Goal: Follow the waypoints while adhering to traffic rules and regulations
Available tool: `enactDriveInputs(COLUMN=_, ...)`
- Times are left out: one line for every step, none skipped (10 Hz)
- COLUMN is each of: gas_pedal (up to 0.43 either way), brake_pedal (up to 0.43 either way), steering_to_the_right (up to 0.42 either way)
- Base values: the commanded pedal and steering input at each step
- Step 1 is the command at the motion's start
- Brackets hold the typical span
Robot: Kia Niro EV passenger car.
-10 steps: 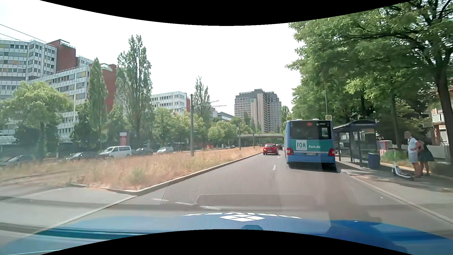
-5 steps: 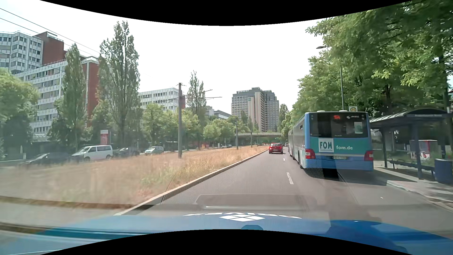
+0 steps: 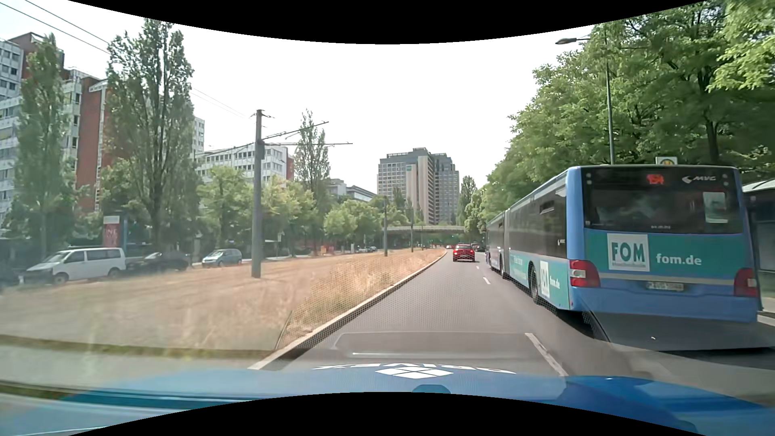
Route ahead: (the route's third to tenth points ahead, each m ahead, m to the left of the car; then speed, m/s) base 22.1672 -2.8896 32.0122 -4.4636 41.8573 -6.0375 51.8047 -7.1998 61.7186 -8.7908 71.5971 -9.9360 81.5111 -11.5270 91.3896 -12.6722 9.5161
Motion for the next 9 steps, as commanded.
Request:
enactDriveInputs(gas_pedal=0.28, brake_pedal=0.0, steering_to_the_right=0.071)
enactDriveInputs(gas_pedal=0.28, brake_pedal=0.0, steering_to_the_right=0.071)
enactDriveInputs(gas_pedal=0.28, brake_pedal=0.0, steering_to_the_right=0.071)
enactDriveInputs(gas_pedal=0.28, brake_pedal=0.0, steering_to_the_right=0.067)
enactDriveInputs(gas_pedal=0.28, brake_pedal=0.0, steering_to_the_right=0.061)
enactDriveInputs(gas_pedal=0.28, brake_pedal=0.0, steering_to_the_right=0.054)
enactDriveInputs(gas_pedal=0.28, brake_pedal=0.0, steering_to_the_right=0.049)
enactDriveInputs(gas_pedal=0.28, brake_pedal=0.0, steering_to_the_right=0.045)
enactDriveInputs(gas_pedal=0.28, brake_pedal=0.0, steering_to_the_right=0.043)
